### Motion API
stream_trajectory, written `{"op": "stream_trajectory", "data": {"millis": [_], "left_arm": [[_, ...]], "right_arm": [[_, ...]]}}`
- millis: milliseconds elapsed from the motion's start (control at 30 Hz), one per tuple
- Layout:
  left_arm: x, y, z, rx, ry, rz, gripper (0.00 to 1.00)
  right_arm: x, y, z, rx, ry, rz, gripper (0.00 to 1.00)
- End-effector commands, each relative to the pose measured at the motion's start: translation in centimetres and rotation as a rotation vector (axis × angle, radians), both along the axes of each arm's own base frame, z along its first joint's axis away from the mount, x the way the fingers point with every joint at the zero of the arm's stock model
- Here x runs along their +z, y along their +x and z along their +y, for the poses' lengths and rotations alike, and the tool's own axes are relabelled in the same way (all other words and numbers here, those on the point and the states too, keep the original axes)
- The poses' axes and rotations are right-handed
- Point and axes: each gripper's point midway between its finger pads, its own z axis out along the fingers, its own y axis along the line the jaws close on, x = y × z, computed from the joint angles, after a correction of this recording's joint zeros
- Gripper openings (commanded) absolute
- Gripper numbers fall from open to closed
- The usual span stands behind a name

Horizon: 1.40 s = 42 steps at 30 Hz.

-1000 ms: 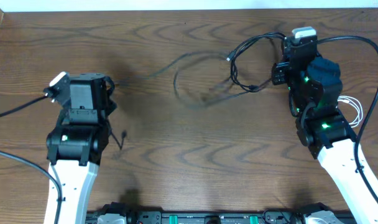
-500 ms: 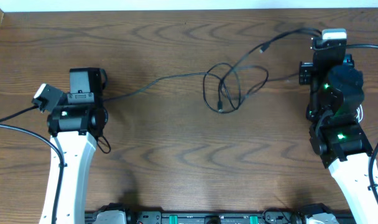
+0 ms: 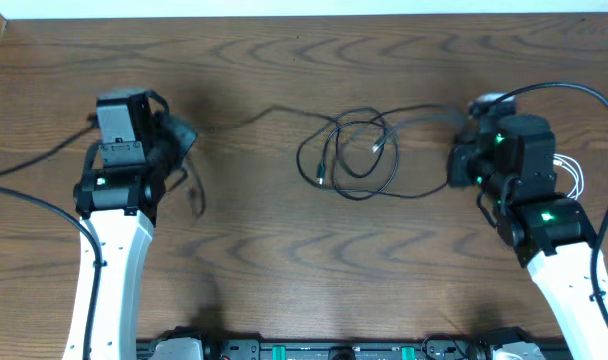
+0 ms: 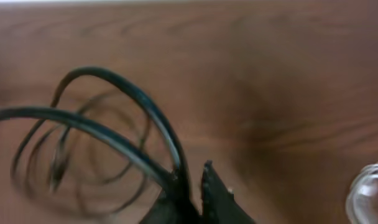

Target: Untangle cables

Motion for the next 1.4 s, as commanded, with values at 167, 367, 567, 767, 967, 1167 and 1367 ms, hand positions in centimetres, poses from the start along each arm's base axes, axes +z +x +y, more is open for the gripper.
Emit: {"op": "stream_trajectory", "data": {"millis": [167, 367, 567, 767, 967, 1167, 1367], "left_arm": [[5.2, 0.5, -8.5, -0.46, -0.211, -0.206, 0.08], [1.2, -1.4, -7.3, -0.407, -0.122, -0.028, 0.36], [-1.3, -3.2, -6.2, -0.322, -0.119, 0.114, 0.86], [-1.1, -3.5, -9.0, -0.408, -0.113, 0.104, 0.91], [-2.2, -2.8, -12.1, -0.472, 0.058, 0.091, 0.95], [-7.2, -2.1, -16.0, -0.394, 0.075, 0.216, 0.99], [-11.5, -1.1, -22.4, -0.536, 0.014, 0.234, 1.0]], "right_arm": [[-5.1, -3.4, 1.8, 0.061, 0.086, 0.29, 0.21], [-6.5, -4.3, 2.7, 0.096, 0.124, 0.372, 0.45], [-5.4, -4.5, 5.4, 0.202, 0.25, 0.363, 0.61], [-4.4, -4.0, 6.6, 0.261, 0.309, 0.324, 0.73], [-4.4, -4.0, 6.6, 0.256, 0.305, 0.324, 0.63], [-4.9, -4.1, 5.9, 0.196, 0.297, 0.355, 0.82], [-5.4, -3.8, 4.9, 0.127, 0.266, 0.357, 0.83]]}}
